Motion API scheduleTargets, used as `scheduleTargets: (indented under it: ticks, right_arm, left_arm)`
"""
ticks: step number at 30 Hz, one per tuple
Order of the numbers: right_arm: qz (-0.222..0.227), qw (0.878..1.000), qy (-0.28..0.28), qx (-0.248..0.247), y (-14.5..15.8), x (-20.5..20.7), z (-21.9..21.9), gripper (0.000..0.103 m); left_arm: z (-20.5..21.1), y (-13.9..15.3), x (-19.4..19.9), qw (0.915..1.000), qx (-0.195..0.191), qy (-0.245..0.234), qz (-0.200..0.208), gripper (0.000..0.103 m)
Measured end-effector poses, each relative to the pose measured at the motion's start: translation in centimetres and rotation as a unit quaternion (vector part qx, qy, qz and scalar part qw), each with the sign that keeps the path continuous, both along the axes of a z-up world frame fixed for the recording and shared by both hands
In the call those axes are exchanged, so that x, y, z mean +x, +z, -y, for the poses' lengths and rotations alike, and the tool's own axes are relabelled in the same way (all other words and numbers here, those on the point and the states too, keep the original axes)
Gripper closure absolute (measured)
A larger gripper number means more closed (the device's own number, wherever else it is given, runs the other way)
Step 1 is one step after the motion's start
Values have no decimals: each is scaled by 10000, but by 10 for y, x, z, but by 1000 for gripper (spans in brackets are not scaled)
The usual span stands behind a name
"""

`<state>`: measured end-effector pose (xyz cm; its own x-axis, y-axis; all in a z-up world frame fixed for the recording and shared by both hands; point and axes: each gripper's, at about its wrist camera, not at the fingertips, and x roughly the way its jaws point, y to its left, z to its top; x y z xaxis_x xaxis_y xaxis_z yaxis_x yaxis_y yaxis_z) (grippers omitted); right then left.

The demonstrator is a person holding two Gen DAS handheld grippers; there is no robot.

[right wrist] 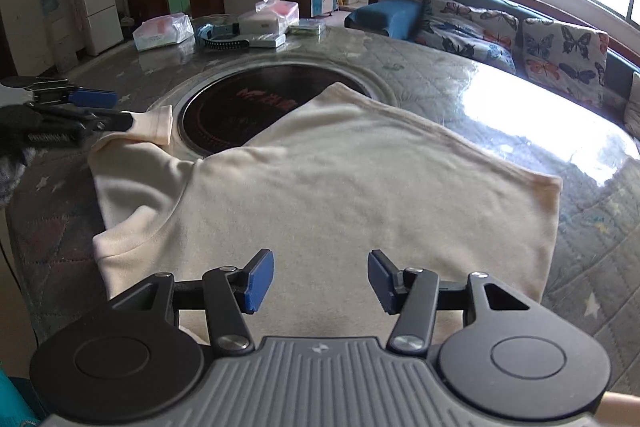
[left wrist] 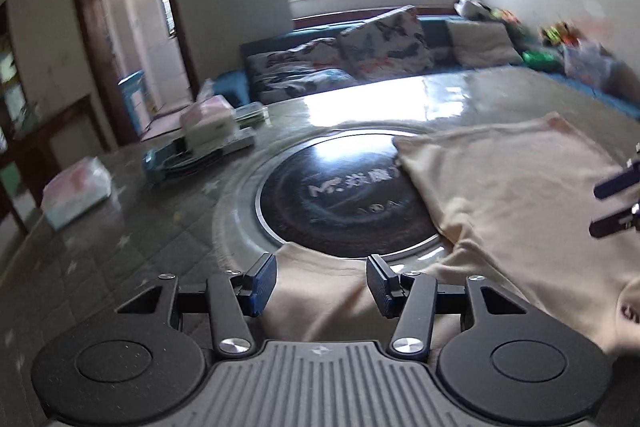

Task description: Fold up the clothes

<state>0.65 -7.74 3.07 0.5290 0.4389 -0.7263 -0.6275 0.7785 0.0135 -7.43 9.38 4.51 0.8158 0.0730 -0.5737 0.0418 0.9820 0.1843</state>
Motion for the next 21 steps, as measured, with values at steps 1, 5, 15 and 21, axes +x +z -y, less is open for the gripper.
scheduleTargets:
  ticks: [1,5,15,21]
  right_arm:
    - [-2,10000,-16,-9,-1,-1,-1,50]
    - [-21,9999,-99,-12,-1,-2,-2,50]
    - [129,9999,79,30,11,-9,-14,50]
    - [176,9977,646,112,17,-22,-46,50]
  left_arm:
    - [2,-4,5,9999,75,-67,-73,51]
    - [5,-19,20,9990,311,-154,-290,56]
    - [-62,-9,-5,9923,-554,1092,197,102]
    - [-99,0,-35,9757,-1166,1798,462,102]
